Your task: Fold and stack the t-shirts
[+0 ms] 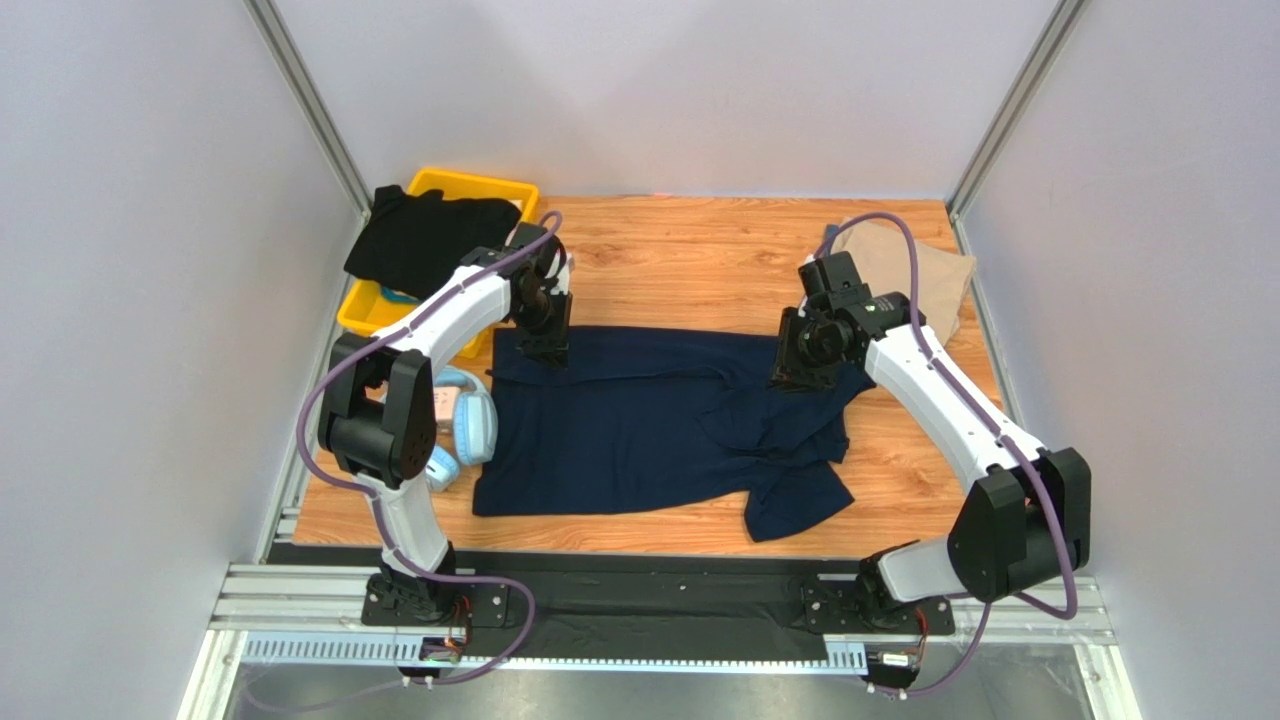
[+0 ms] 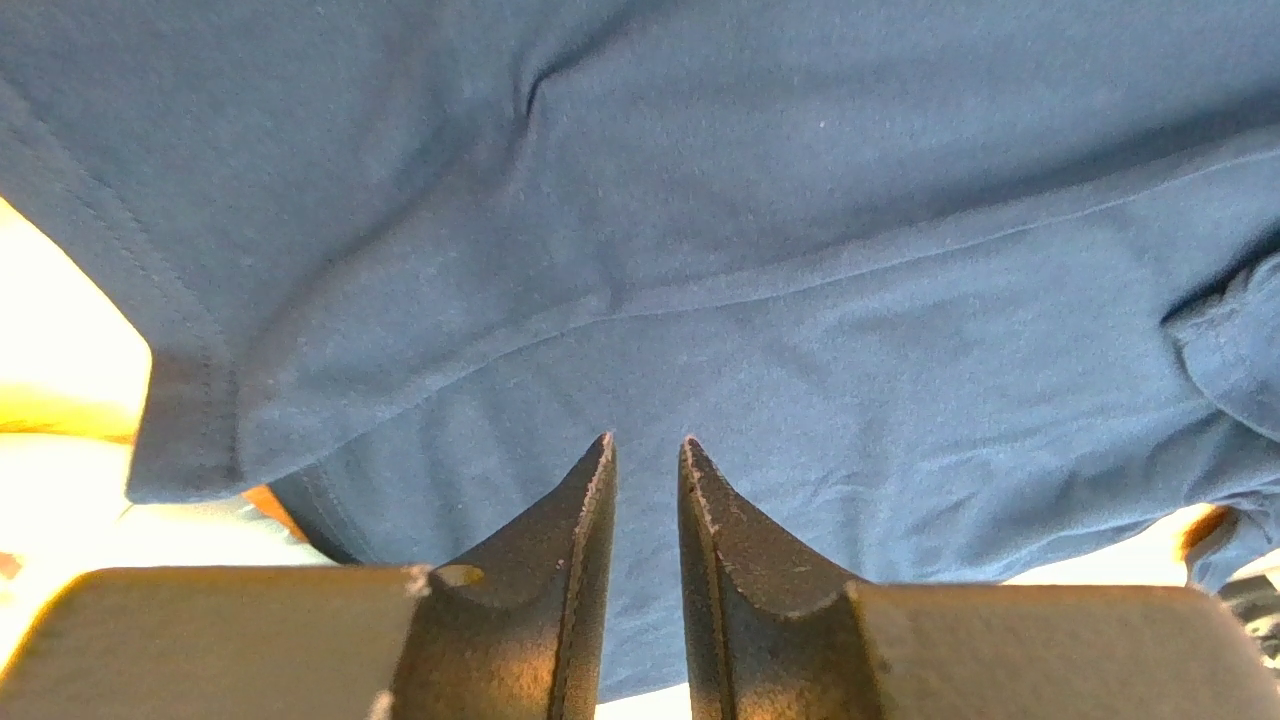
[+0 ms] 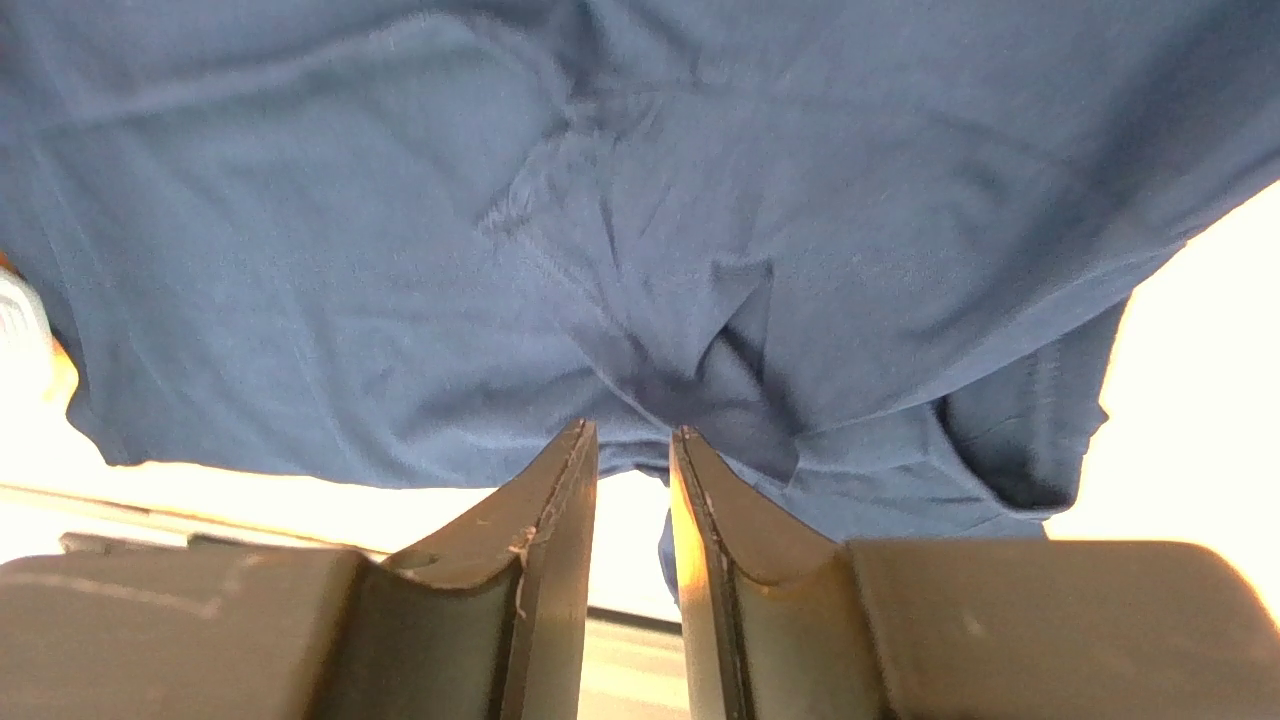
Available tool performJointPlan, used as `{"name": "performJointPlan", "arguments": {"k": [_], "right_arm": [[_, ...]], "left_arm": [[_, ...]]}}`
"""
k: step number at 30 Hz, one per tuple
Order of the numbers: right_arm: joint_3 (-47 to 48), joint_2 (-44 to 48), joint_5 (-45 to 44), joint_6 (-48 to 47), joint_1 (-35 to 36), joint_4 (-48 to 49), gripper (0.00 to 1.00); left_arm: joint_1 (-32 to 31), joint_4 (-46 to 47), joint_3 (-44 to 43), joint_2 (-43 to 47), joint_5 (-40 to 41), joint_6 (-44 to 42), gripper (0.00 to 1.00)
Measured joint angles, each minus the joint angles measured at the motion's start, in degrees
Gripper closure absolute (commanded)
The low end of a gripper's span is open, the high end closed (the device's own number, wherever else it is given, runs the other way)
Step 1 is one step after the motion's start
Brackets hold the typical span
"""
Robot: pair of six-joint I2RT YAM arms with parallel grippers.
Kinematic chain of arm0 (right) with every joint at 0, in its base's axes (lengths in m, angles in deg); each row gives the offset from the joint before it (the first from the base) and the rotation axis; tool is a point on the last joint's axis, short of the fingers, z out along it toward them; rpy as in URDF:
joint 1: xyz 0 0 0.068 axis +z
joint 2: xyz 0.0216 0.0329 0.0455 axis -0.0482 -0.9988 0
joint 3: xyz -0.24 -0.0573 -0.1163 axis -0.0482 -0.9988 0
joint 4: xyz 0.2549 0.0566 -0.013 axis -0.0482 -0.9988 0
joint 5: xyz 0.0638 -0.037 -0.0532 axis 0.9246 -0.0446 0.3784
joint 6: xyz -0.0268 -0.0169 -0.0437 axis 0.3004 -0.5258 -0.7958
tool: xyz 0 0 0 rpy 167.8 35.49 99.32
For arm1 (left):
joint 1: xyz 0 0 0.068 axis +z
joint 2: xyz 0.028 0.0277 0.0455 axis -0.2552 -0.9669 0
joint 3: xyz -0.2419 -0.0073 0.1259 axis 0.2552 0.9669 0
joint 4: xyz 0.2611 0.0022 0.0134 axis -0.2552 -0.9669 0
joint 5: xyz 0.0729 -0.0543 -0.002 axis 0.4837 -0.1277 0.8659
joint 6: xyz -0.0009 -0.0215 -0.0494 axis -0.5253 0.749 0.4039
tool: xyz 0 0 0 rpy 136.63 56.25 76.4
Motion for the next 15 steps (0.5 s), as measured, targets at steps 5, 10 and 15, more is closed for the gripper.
{"name": "performJointPlan", "arguments": {"k": [5,10,15], "right_arm": [[0.5,-0.5,-2.0,0.5,0.0,-0.1,0.68],[-0.1,-1.4,-3.3,0.5,0.0,0.1,0.68],[-1.1,-2.3,-4.1,0.5,0.0,0.9,0.68]], "left_arm": [[0.0,0.3,0.6,0.0,-1.0,0.2,0.70],[0.0,0.6,0.8,0.0,-1.0,0.2,0.69],[0.0,1.5,1.4,0.0,-1.7,0.4,0.69]]}}
